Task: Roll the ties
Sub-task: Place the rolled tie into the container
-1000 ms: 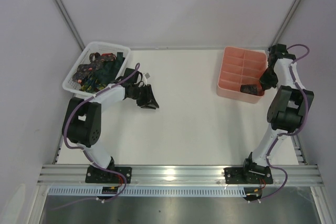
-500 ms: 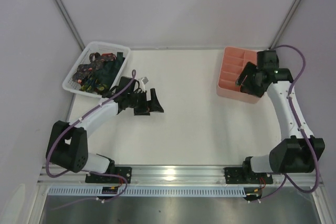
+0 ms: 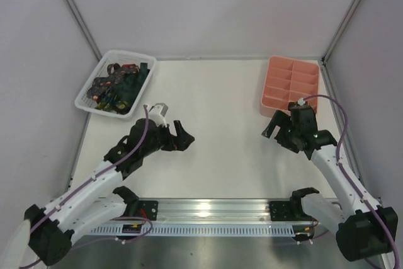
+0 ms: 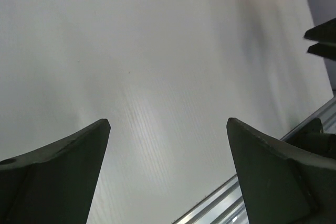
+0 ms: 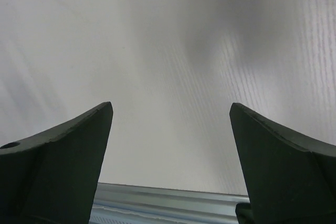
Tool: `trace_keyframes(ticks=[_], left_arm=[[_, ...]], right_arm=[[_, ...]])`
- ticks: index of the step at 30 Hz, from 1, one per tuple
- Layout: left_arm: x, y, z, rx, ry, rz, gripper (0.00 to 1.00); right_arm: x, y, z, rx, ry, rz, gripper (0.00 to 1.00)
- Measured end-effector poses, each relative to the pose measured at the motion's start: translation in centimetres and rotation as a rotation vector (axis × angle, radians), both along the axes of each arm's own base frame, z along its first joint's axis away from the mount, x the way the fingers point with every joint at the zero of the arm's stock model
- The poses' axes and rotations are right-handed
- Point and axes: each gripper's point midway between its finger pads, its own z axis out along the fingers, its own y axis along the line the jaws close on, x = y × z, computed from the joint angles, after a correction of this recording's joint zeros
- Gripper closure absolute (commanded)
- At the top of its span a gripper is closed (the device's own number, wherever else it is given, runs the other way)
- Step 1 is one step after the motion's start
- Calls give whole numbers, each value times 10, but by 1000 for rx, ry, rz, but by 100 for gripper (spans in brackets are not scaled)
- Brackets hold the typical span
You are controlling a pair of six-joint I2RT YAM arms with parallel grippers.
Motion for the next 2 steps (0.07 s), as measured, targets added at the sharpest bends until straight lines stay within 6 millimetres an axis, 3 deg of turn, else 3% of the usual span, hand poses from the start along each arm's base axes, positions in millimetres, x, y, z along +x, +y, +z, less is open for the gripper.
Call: trace_keyframes(ticks=[2], left_arm=[[-2,4,15,-44,-88,31,0]], right_arm=[[-2,7,-5,6,-63,28,0]])
